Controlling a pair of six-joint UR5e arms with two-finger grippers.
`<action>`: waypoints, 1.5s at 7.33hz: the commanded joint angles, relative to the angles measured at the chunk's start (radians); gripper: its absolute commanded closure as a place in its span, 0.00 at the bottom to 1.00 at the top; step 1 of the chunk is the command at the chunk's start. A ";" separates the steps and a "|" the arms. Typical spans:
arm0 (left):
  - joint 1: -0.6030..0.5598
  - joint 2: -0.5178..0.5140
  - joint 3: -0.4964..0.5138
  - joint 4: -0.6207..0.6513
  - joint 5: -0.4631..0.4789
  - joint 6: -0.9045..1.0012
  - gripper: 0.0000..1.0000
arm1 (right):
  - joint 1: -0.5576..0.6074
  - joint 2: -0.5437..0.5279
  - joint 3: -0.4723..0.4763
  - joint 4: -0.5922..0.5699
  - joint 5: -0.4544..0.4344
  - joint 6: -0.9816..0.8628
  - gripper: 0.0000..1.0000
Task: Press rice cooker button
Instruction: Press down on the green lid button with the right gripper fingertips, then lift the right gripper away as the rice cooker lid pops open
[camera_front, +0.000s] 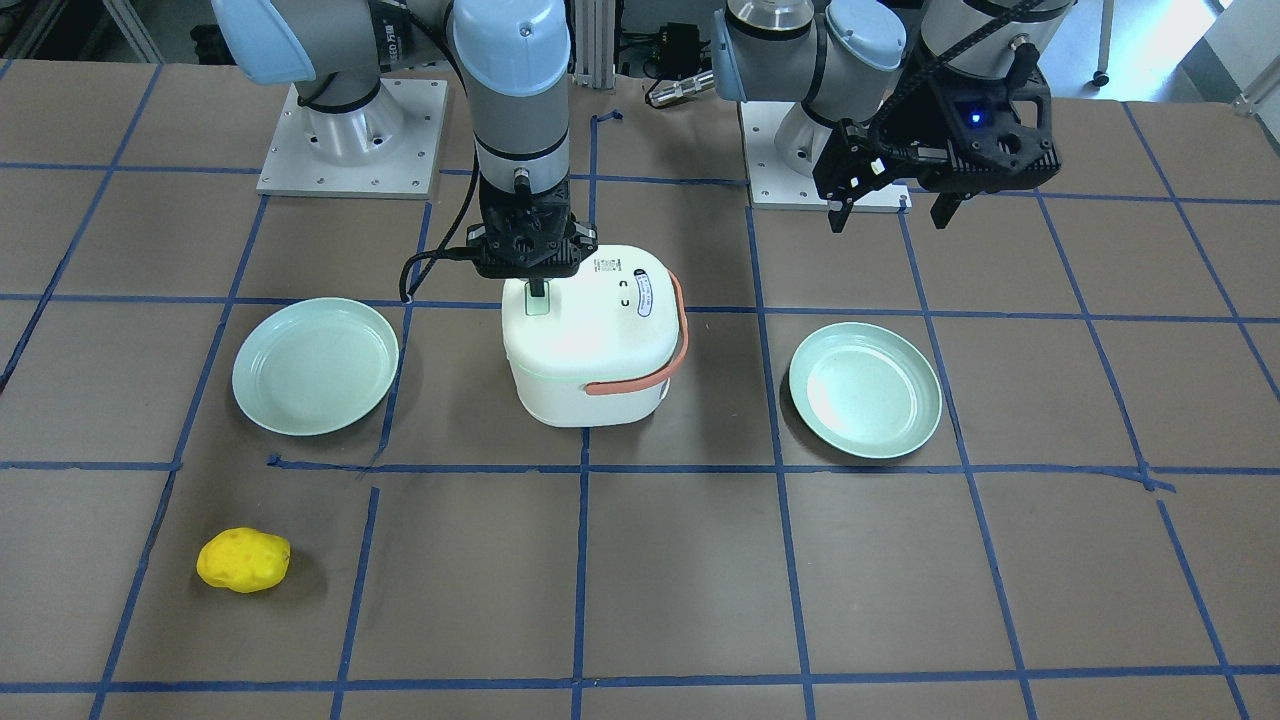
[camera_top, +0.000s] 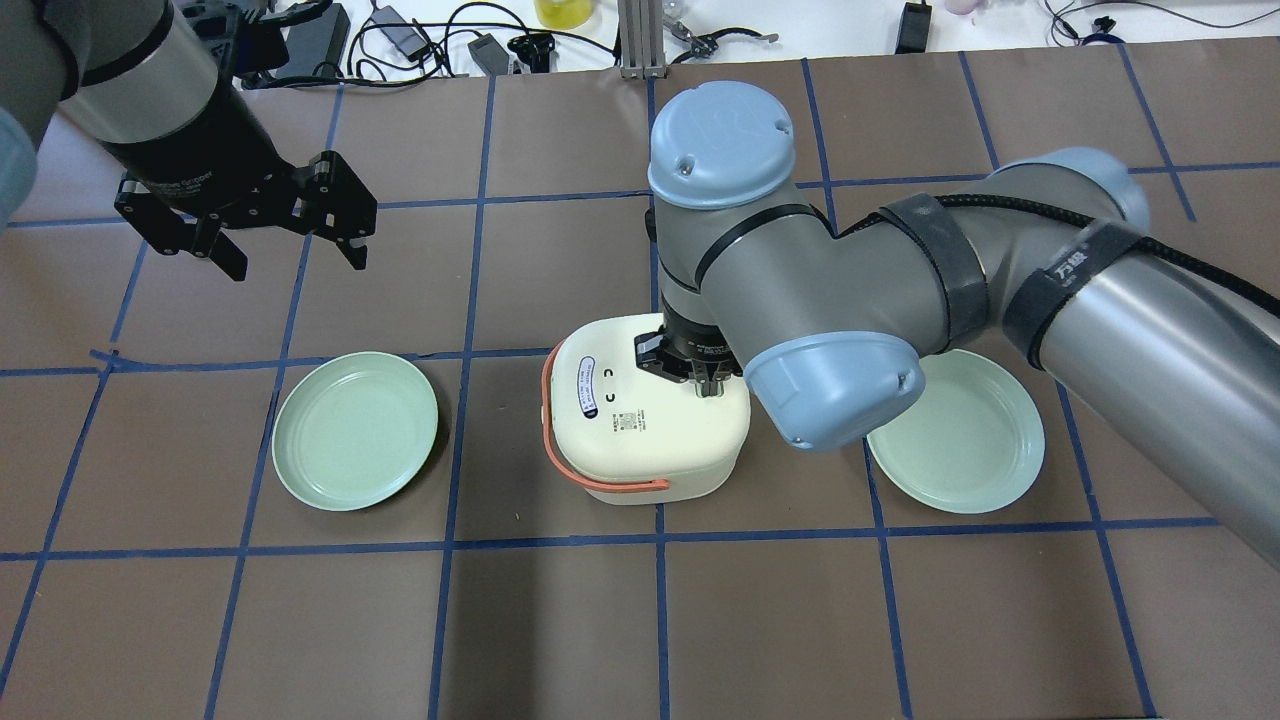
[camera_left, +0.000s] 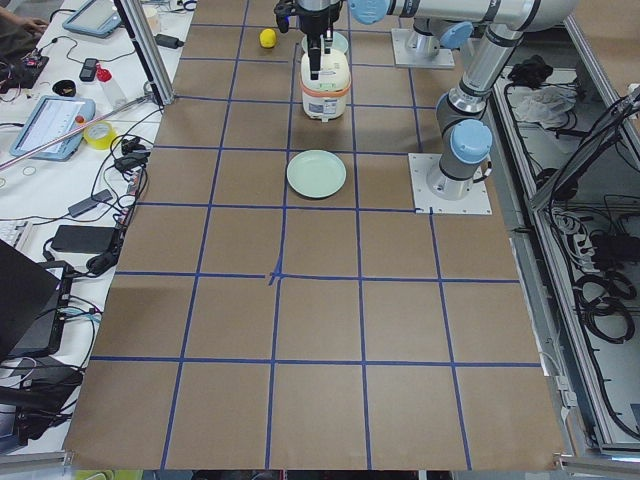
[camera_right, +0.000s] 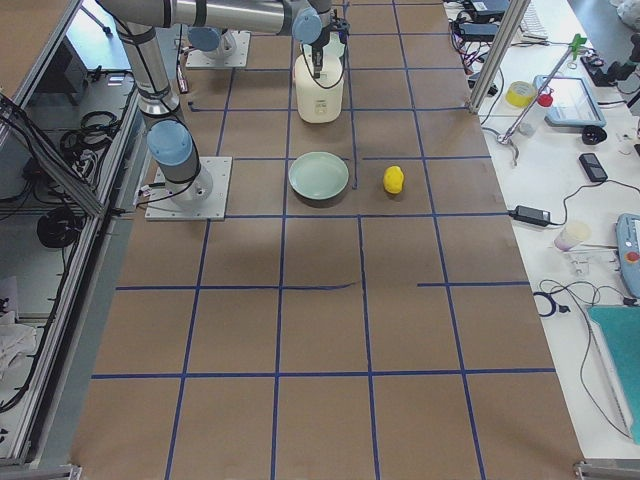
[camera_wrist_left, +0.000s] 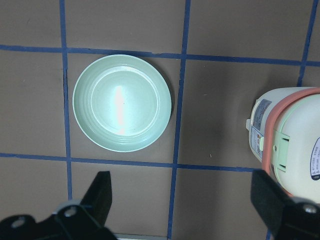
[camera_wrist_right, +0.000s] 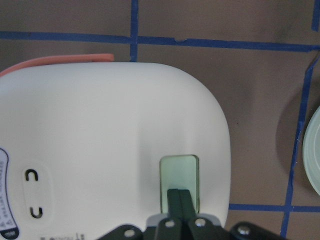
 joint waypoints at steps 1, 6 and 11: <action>0.000 0.000 0.000 0.000 0.000 0.000 0.00 | 0.000 0.006 0.000 0.000 0.001 0.000 1.00; 0.000 0.000 0.000 0.000 0.000 0.000 0.00 | -0.026 -0.006 -0.160 0.085 -0.097 -0.026 0.00; 0.000 0.000 0.000 0.000 0.000 0.000 0.00 | -0.250 -0.033 -0.325 0.175 -0.088 -0.169 0.00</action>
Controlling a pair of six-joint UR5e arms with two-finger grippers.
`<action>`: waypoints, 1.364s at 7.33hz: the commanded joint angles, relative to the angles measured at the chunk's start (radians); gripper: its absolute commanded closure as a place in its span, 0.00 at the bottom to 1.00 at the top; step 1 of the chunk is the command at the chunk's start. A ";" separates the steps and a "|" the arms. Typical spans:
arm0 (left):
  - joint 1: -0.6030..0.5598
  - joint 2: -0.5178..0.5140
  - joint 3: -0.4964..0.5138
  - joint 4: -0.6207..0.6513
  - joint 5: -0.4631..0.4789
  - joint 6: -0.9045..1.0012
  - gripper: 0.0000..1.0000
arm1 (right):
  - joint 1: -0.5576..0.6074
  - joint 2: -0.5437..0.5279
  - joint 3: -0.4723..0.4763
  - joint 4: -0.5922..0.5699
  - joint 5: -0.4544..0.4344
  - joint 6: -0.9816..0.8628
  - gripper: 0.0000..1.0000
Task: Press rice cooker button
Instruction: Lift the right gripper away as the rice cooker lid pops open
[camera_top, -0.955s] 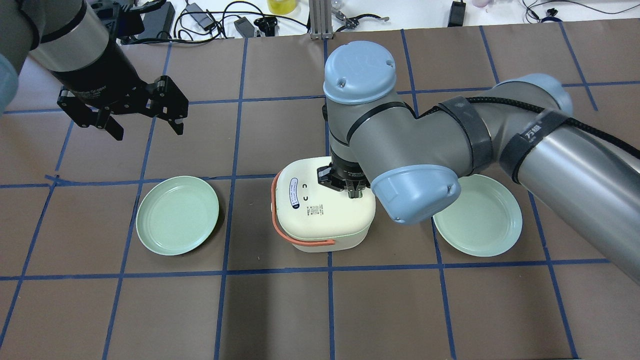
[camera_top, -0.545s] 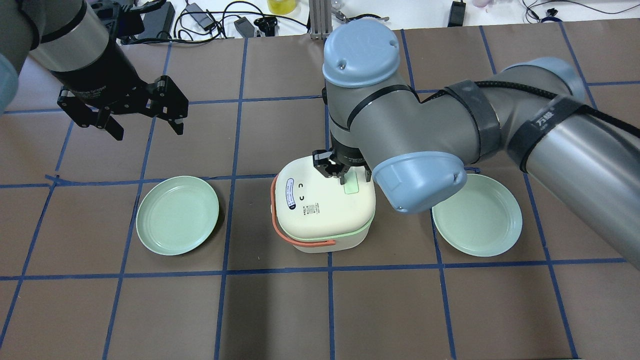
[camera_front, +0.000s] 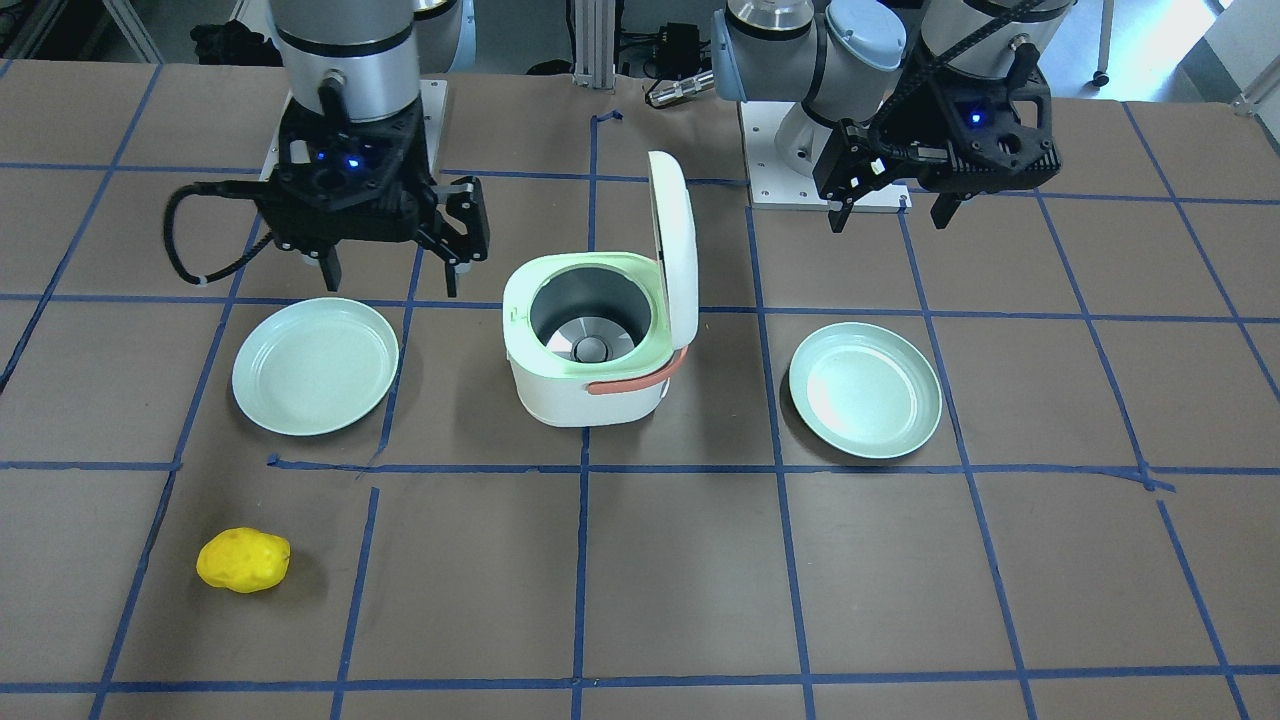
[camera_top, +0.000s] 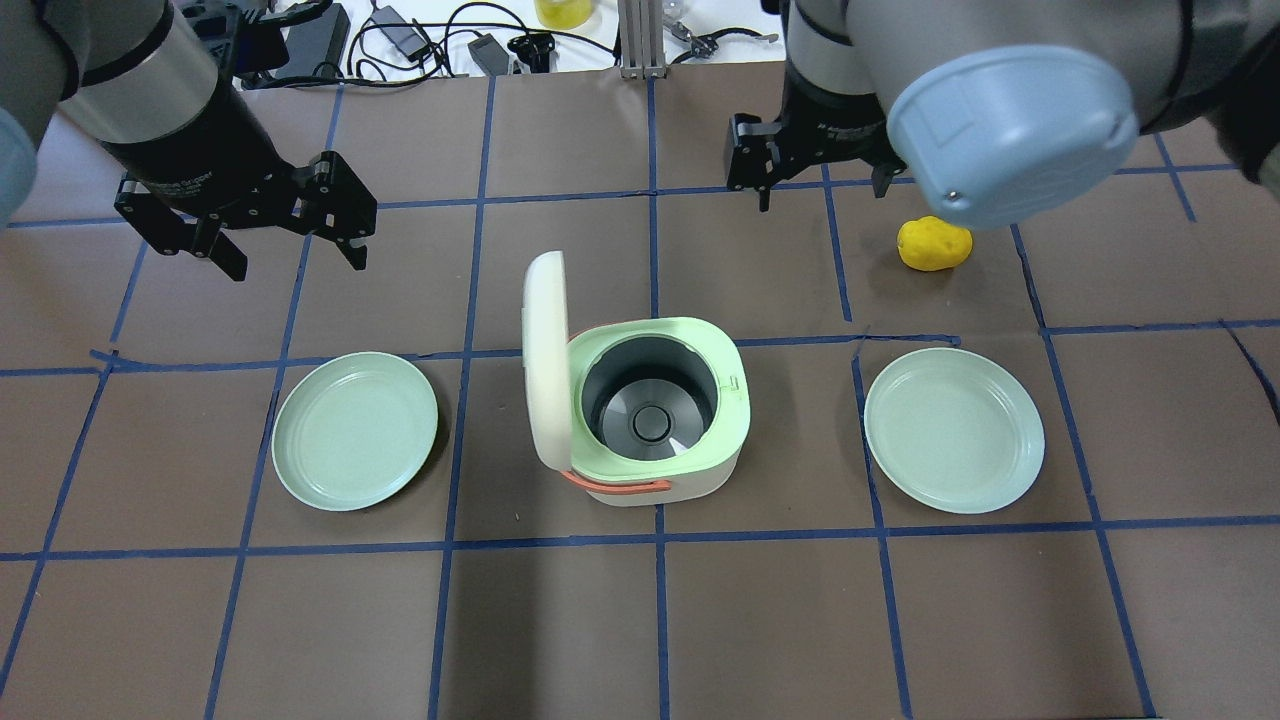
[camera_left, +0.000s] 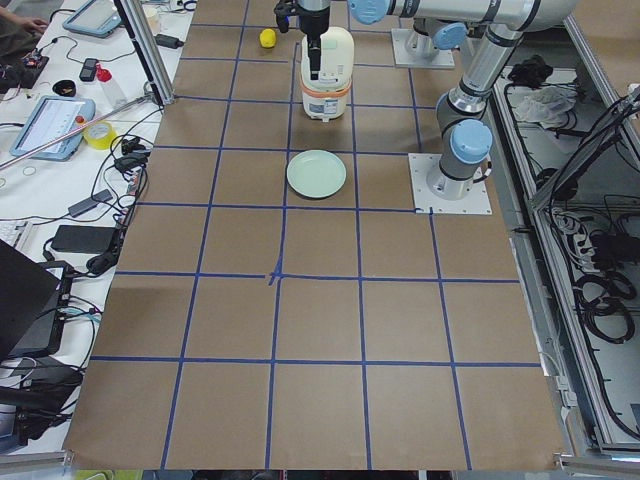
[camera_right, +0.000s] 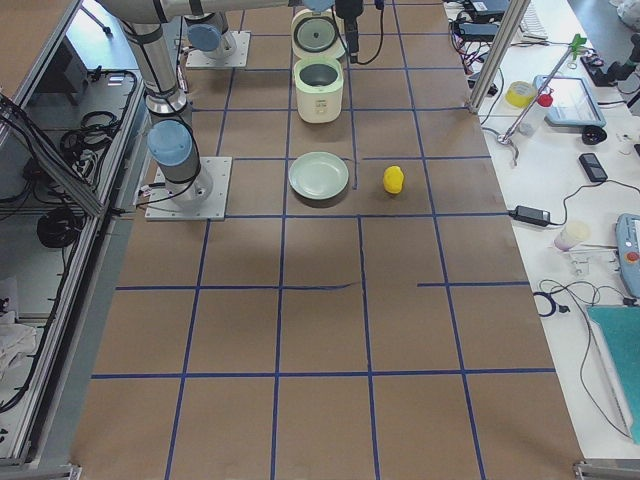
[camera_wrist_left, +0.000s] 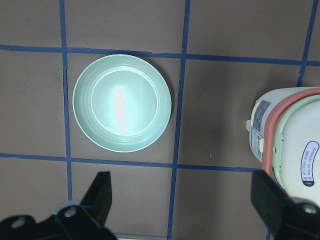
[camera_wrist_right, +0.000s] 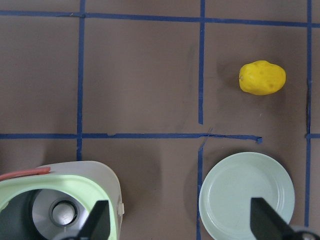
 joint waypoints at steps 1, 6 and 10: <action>0.000 0.000 0.000 0.000 0.000 0.000 0.00 | -0.067 -0.006 -0.038 0.030 0.036 -0.011 0.00; 0.000 0.000 0.000 0.000 0.000 -0.002 0.00 | -0.078 -0.015 -0.046 0.067 0.034 -0.009 0.00; 0.000 0.000 0.000 0.000 0.000 -0.002 0.00 | -0.078 -0.017 -0.046 0.064 0.036 -0.009 0.00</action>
